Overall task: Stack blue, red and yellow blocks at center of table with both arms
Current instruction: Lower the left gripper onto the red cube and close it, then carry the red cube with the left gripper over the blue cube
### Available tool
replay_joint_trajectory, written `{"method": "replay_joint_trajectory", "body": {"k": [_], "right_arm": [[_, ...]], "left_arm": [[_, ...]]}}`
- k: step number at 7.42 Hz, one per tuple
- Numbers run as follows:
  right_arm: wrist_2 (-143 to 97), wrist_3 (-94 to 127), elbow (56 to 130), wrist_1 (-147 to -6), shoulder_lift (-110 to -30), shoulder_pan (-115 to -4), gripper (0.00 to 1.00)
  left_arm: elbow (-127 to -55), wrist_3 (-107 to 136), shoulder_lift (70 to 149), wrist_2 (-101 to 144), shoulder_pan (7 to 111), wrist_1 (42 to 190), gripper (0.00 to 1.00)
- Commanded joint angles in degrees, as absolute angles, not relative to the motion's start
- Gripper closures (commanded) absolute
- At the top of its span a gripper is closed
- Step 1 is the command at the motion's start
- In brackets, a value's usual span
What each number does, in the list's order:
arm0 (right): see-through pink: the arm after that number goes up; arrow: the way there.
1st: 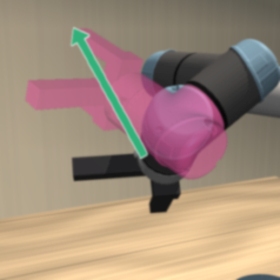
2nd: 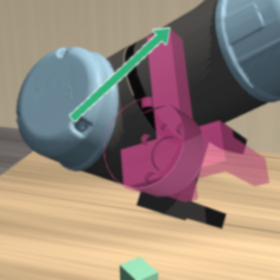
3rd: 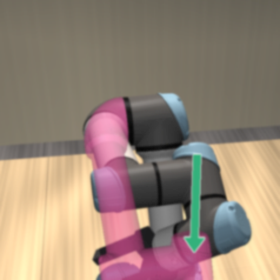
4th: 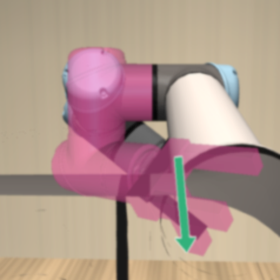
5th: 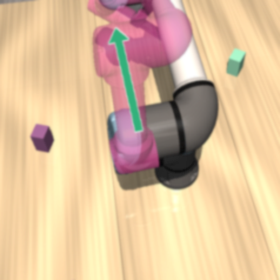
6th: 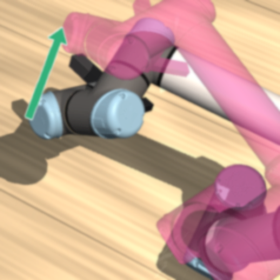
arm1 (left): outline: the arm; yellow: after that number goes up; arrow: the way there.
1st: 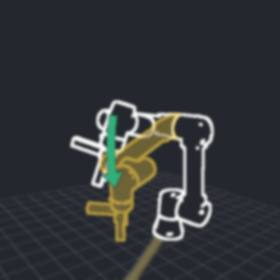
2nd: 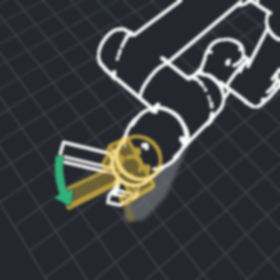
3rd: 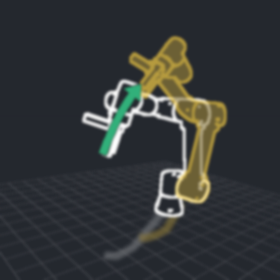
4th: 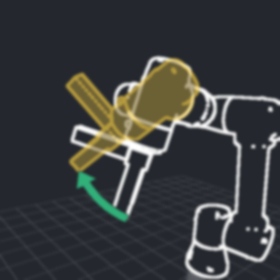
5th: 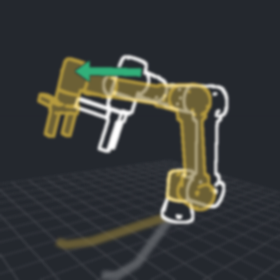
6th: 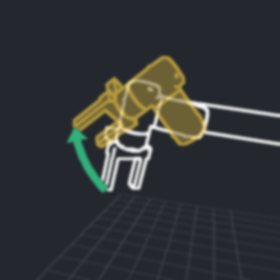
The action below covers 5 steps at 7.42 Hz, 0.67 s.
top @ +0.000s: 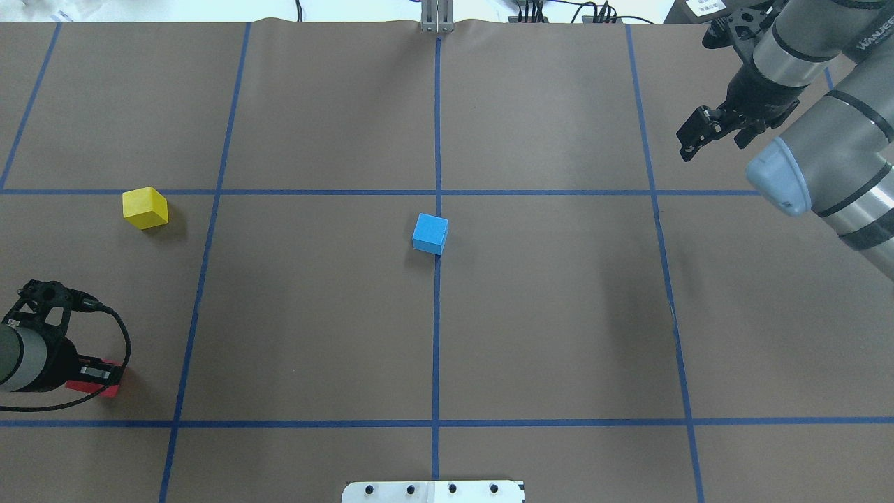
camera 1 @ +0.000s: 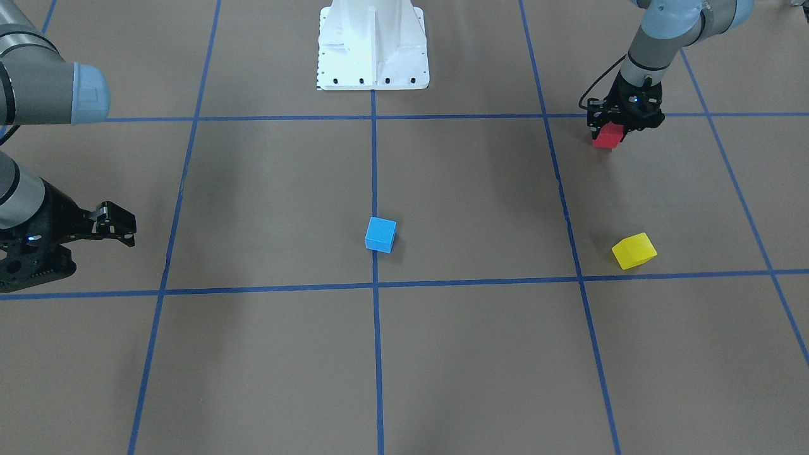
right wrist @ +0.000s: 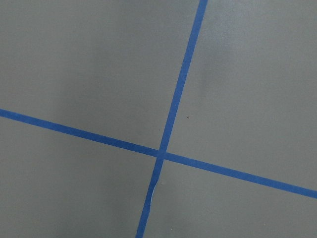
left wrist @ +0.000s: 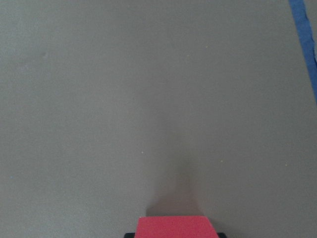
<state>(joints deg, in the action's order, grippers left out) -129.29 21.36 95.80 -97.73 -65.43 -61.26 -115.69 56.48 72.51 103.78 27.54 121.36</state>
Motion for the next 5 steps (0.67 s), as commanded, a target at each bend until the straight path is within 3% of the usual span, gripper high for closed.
{"method": "replay_joint_trajectory", "body": {"k": [1, 2, 3, 4, 5], "right_arm": [[-129.29, 21.44, 95.80, -97.73, -65.30, -61.26, 0.01], [-129.29, 21.45, 95.89, -97.73, -65.30, -61.26, 0.01], [-129.29, 21.36, 95.89, -97.73, -65.30, -61.26, 0.01], [-129.29, 21.36, 95.80, -97.73, -65.48, -61.26, 0.01], [-129.29, 21.44, 95.89, -97.73, -65.48, -61.26, 0.01]], "left_arm": [[-123.78, 56.51, 72.77, 110.08, 28.65, 114.76, 1.00], [-128.71, 56.51, 76.51, 113.26, 31.18, 103.65, 1.00], [-128.93, 56.69, 87.86, 114.16, 32.94, 92.40, 1.00], [-125.89, 59.13, 101.99, 114.17, 32.61, 79.84, 1.00], [-116.20, 64.81, 118.92, 114.08, 32.35, 71.71, 1.00]]}}
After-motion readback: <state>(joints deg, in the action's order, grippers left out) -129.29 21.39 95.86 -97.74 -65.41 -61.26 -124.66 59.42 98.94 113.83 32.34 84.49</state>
